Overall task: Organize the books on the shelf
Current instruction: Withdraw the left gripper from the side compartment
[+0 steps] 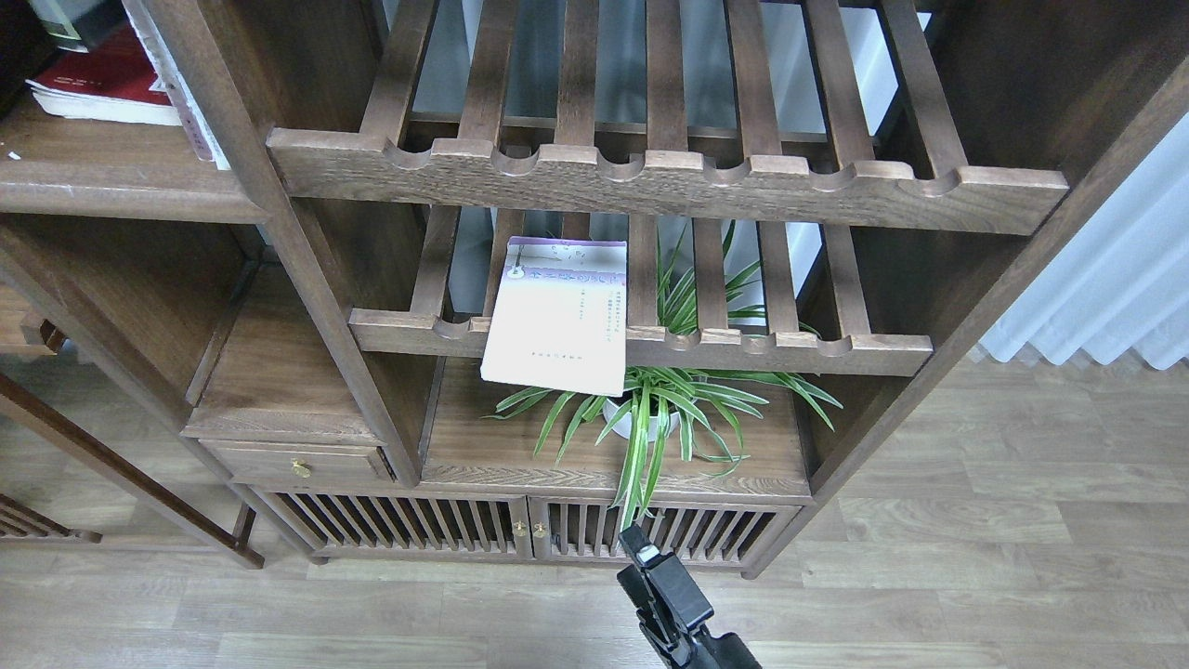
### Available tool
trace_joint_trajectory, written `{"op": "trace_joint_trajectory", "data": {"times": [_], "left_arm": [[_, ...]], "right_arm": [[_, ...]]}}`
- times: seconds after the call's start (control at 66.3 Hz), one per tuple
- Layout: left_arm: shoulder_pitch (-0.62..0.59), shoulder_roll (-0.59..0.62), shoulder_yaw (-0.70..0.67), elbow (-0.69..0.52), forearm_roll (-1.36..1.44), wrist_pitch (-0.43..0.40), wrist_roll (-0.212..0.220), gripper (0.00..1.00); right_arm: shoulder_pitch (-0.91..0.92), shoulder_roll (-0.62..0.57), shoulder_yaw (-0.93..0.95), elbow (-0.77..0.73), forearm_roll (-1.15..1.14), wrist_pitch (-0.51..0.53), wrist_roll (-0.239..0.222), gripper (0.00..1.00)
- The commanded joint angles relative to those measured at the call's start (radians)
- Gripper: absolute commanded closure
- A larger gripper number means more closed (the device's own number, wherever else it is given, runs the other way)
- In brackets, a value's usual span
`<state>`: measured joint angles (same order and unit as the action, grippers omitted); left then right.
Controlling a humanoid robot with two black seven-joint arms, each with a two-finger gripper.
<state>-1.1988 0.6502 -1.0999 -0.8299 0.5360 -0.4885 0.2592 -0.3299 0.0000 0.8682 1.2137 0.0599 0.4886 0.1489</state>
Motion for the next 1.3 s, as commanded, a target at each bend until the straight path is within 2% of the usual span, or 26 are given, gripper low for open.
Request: {"op": "trace_joint_trajectory", "data": {"times": [0.0,0.136,0.211,0.287,0.347,0.468,0.694,0.875,1.283], "left_arm": [[-0.001,-0.037,0.0,0.005,0.005,0.0,0.002,0.91],[0.008,-0.046,0.003,0.005,0.005,0.0,0.003,0.87],[0.024,-0.04,0.005,0.003,-0.001,0.0,-0.001,0.72],[0.038,-0.032,0.002,0.002,-0.008,0.0,-0.003,0.64],[0.054,-0.023,-0.005,-0.005,-0.011,0.0,-0.009,0.5],[0.062,-0.012,-0.014,-0.011,-0.018,0.0,-0.014,0.4],[0.068,0.019,-0.017,-0.017,-0.091,0.0,-0.014,0.38],[0.119,0.046,-0.087,-0.1,-0.16,0.0,-0.014,0.4],[0.427,0.085,-0.374,-0.291,-0.226,0.0,-0.012,0.34]], "right_arm": [[0.0,0.0,0.0,0.001,0.0,0.0,0.0,0.01],[0.0,0.0,0.0,0.001,0.0,0.0,0.0,0.01],[0.0,0.0,0.0,0.001,0.0,0.0,0.0,0.01],[0.0,0.0,0.0,0.001,0.0,0.0,0.0,0.01],[0.0,0.0,0.0,0.001,0.0,0.0,0.0,0.01],[0.0,0.0,0.0,0.001,0.0,0.0,0.0,0.01],[0.0,0.0,0.0,0.001,0.001,0.0,0.0,0.01],[0.0,0.0,0.0,0.0,0.005,0.0,0.001,0.01],[0.0,0.0,0.003,-0.003,0.008,0.0,0.003,0.01]]}}
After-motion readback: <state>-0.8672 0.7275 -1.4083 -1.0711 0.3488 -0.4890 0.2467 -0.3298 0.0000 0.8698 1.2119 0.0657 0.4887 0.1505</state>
